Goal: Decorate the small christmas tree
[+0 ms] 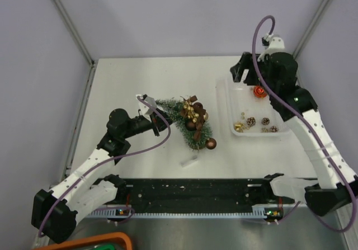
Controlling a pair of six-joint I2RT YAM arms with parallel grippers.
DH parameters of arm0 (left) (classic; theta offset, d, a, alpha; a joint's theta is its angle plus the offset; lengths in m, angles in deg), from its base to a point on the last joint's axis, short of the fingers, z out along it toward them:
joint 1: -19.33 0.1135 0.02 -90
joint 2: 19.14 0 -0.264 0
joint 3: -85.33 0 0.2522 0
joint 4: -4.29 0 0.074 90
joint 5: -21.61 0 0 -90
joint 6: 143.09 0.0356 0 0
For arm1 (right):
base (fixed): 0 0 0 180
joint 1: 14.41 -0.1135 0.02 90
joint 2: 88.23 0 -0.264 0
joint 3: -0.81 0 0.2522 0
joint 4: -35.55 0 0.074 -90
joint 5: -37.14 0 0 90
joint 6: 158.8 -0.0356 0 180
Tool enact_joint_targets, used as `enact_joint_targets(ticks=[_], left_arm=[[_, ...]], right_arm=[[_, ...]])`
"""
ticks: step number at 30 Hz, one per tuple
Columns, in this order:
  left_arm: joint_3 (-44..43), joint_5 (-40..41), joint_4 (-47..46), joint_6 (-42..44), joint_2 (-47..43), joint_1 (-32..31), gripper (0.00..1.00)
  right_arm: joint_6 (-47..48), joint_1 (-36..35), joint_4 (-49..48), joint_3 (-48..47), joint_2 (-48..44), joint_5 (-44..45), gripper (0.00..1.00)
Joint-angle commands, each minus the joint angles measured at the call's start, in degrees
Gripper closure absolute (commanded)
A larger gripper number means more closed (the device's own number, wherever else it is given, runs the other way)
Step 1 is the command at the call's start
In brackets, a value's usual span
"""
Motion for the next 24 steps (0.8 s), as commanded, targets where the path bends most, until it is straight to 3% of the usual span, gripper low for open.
enact_joint_targets(ticks=[1, 4, 10, 15, 24], left_arm=[[-1.37, -1.61, -0.46, 0.65, -0.62, -0.07, 1.00], [-1.37, -2.48, -0.55, 1.09, -0.45, -0.16, 1.00], [-3.65, -4.50, 0.85, 3.19, 1.22, -0.16, 1.00], [-8.48, -5.04, 7.18, 6.09, 4.39, -0.07, 1.00], [-9.55, -7.32, 0.96, 10.93, 10.09, -0.16, 1.00]], right_arm=[[-6.94, 11.97, -0.95, 2.16, 9.56, 13.33, 0.24], [-7.48, 16.55, -4.45, 4.10, 17.21, 22.91, 0.23], [-8.27, 20.61, -7.37, 0.60, 31.19, 27.95, 0.20], [-7.83, 22.45, -7.90, -2.04, 37.35, 28.48, 0.17], [-10.11, 26.41, -8.78, -3.45, 43.15, 22.61, 0.16]])
